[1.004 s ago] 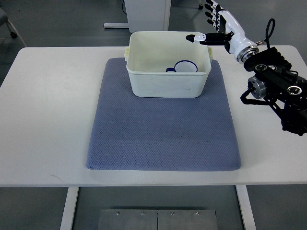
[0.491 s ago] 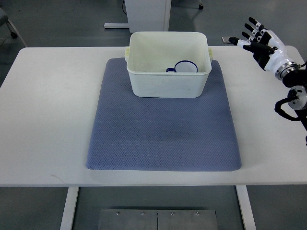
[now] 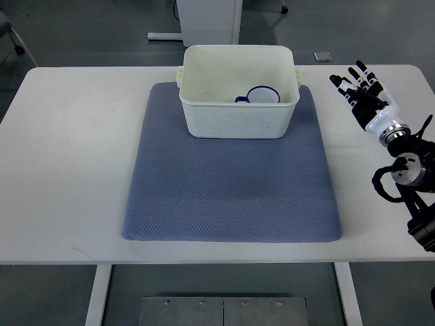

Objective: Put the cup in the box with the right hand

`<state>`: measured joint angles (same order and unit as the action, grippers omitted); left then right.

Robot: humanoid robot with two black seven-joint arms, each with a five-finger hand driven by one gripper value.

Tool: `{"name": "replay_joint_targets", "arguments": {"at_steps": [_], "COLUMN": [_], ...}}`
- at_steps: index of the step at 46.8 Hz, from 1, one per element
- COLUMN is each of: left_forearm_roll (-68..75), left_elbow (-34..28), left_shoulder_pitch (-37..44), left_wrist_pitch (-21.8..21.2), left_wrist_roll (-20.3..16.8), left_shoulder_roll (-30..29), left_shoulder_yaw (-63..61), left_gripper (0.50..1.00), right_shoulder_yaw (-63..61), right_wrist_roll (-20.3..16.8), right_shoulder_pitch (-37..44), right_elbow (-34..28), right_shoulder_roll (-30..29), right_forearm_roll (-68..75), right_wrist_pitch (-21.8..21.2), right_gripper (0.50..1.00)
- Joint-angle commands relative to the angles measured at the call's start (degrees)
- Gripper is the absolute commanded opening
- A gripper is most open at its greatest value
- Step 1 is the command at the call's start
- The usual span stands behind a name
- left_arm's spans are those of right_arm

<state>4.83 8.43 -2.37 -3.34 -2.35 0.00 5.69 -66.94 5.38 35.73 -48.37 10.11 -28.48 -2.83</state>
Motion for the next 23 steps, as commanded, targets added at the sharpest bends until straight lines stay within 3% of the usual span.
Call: {"name": "replay_joint_targets", "arguments": {"at_steps": [1, 23], "left_forearm_roll": [0.0, 0.0], "left_elbow": [0.01, 0.01], "left_shoulder_pitch": [0.0, 0.0], "left_wrist_pitch": [0.0, 0.0], "left_wrist_roll": [-0.02, 0.06], "left_shoulder_roll": [0.0, 0.0], "left_shoulder_yaw": [0.03, 0.02], "left_gripper": [1.0, 1.0], "right_shoulder_yaw": [-0.29, -7.59], "right_wrist_roll": [-0.02, 0.07], "right_shoulder_pitch": [-0.93, -4.44], "right_elbow": [0.65, 0.56], "right_shoulder_roll": [-0.87, -6.5], "right_forearm_roll": [0.0, 0.35], "right_wrist_pitch": [0.02, -0.77], "right_gripper": [1.0, 1.0]}}
